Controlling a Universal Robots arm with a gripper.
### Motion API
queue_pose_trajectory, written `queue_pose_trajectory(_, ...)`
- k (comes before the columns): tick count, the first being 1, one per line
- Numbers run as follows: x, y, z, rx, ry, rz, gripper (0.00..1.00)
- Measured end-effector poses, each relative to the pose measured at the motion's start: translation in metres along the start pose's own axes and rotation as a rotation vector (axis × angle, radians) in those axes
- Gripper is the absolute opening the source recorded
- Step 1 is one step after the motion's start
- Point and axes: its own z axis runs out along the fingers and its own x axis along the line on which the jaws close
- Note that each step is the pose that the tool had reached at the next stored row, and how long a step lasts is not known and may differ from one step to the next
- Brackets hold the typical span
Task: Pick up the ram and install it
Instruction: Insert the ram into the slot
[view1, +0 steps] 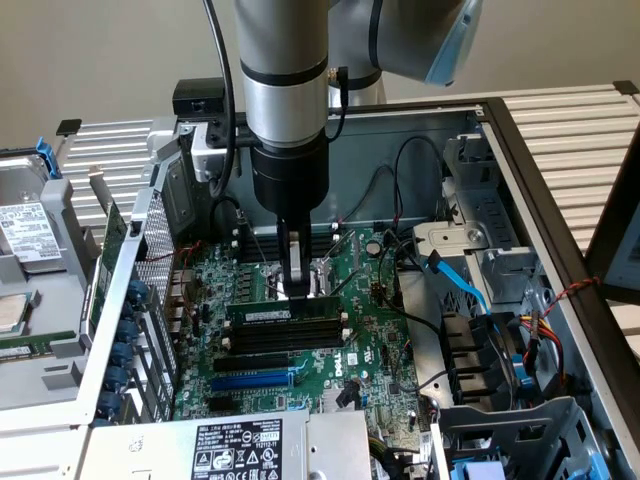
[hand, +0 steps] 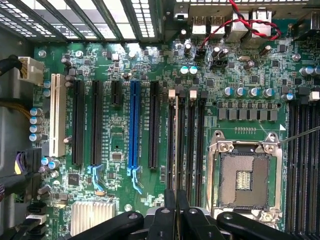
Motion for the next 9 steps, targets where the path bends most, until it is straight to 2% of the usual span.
queue_pose_trajectory(9, 0.0009, 0.0000, 0.0012, 0.0001, -0.0003, 0.000, 0.13)
